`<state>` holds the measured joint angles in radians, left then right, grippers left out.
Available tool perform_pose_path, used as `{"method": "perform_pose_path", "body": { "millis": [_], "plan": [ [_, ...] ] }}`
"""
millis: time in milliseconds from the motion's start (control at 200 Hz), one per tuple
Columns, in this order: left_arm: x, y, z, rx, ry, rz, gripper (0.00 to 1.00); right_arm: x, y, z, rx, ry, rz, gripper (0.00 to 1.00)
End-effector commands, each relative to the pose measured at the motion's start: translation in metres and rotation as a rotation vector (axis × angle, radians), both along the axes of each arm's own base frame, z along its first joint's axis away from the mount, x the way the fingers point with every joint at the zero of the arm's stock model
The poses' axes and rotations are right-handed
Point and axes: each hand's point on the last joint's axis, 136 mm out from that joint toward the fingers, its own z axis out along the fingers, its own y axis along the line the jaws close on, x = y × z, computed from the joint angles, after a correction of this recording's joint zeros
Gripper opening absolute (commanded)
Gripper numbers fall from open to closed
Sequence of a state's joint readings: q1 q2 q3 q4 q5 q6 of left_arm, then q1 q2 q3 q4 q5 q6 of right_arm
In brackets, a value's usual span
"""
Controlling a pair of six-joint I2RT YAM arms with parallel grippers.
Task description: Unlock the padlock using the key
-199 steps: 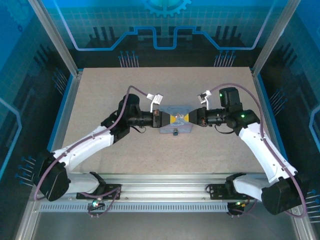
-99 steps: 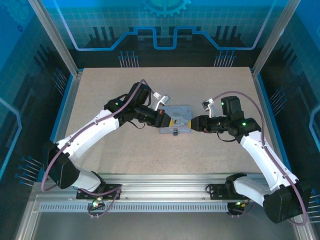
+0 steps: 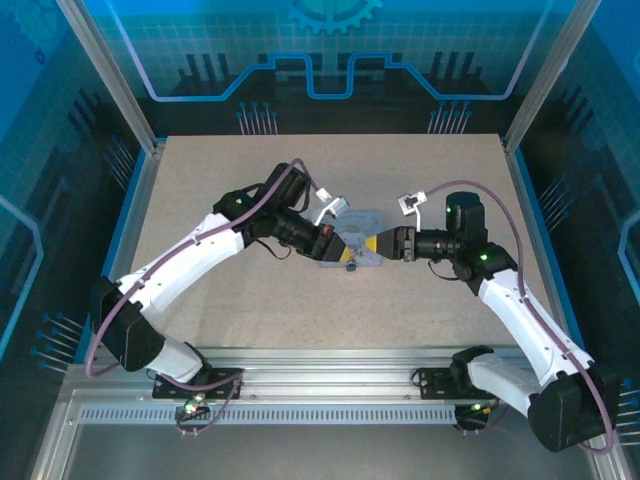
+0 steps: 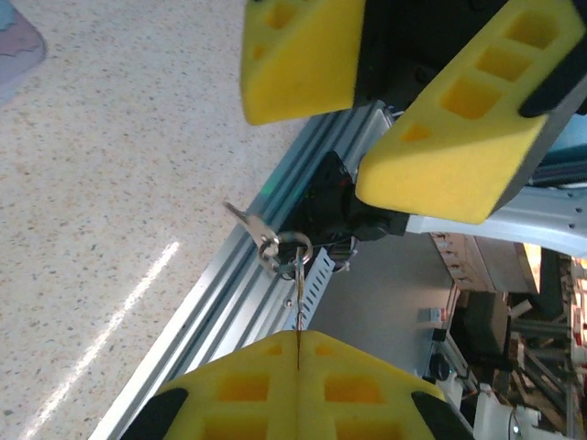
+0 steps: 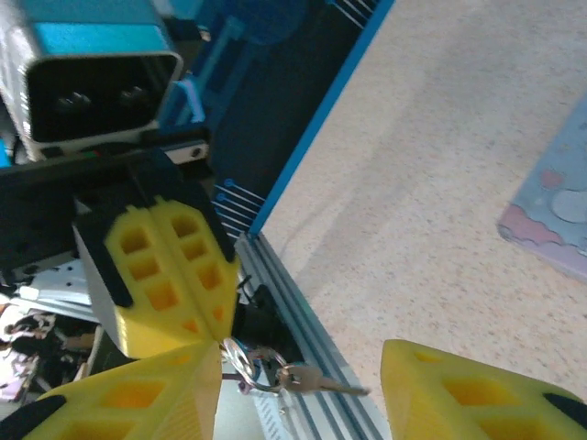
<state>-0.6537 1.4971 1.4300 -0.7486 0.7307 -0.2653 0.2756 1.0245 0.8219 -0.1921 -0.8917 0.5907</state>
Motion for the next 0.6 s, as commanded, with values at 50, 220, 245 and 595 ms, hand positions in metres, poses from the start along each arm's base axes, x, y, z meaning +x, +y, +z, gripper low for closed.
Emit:
{"method": "perform_pose_path", "body": {
  "millis": [50,220,245,595],
  "plan": [
    [-0.012,-0.007,0.013,-0.05,-0.002,-0.067,0.0,-0.017,0.01,0.02,0.057,-0.079,0.093,0.52],
    [-0.011,-0.01,0.017,-0.067,-0.005,-0.067,0.0,-0.024,0.014,0.017,0.044,-0.07,0.13,0.5],
    [-0.011,-0.01,0.018,-0.069,-0.005,-0.069,0.0,-0.025,0.014,0.016,0.043,-0.069,0.135,0.5],
    [-0.014,-0.011,0.02,-0.079,-0.008,-0.078,0.0,-0.037,0.022,0.017,0.039,-0.076,0.201,0.43]
  ]
}}
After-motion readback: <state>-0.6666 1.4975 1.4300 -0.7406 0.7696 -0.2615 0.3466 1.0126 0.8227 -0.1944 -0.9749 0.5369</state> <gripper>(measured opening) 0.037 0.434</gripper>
